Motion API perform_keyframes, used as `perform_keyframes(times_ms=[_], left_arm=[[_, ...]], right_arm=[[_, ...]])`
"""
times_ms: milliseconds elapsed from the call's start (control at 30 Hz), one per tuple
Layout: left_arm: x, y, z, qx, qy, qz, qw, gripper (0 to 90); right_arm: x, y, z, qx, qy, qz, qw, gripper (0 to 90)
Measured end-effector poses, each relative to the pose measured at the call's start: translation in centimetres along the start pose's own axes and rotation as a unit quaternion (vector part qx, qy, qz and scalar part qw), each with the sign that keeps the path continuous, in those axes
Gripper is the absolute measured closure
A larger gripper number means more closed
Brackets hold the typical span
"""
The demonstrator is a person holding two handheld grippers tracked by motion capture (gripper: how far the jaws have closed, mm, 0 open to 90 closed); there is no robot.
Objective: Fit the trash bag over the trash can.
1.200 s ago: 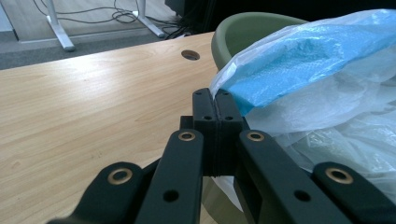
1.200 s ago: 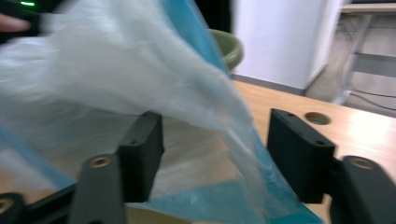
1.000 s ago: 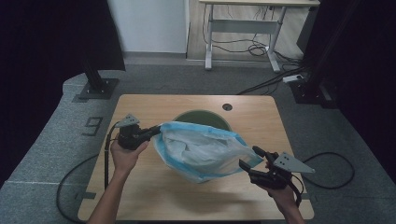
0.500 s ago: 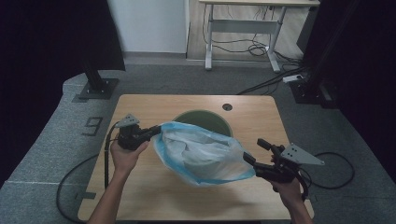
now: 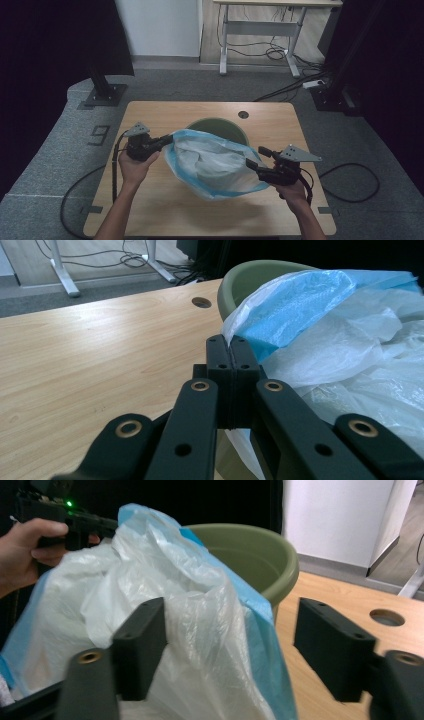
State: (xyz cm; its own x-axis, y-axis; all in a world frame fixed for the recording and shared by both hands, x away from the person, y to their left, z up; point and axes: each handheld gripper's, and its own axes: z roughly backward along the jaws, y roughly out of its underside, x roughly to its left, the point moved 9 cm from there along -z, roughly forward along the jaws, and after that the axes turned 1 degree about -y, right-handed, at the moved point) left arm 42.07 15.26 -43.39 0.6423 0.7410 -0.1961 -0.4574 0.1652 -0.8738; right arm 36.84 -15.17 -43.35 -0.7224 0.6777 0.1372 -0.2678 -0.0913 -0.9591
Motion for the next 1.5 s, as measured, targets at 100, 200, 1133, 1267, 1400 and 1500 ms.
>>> perform_keyframes(times_ms=[100,200,1133,1267,1400,1500], left_arm=[[0.1,0.0,0.0,0.0,-0.001,0.0,1.0,89.5],[0.1,0.0,-0.1,0.0,-0.002,0.001,1.0,89.5],[2.2,-2.3,-2.6,0.025,-0.022,-0.005,0.9994,89.3],[2.5,-2.4,-2.8,0.025,-0.022,0.003,0.9995,89.3],[2.8,-2.5,-3.5,0.034,-0.023,0.012,0.9991,89.1],[3.3,-2.1,-4.1,0.046,-0.028,0.018,0.9984,89.1]], right_arm=[[0.2,0.3,-0.2,-0.003,-0.011,0.009,0.9999,56.9],[0.3,0.0,-0.1,-0.01,-0.007,0.024,0.9996,73.2],[-4.9,-4.4,-4.4,-0.025,0.126,0.068,0.9894,88.9],[-5.9,-4.2,-4.9,-0.024,0.128,0.053,0.99,89.0],[-7.0,-3.7,-5.8,-0.022,0.131,0.03,0.9907,89.0],[-7.7,-3.2,-6.6,-0.018,0.132,0.013,0.991,89.0]])
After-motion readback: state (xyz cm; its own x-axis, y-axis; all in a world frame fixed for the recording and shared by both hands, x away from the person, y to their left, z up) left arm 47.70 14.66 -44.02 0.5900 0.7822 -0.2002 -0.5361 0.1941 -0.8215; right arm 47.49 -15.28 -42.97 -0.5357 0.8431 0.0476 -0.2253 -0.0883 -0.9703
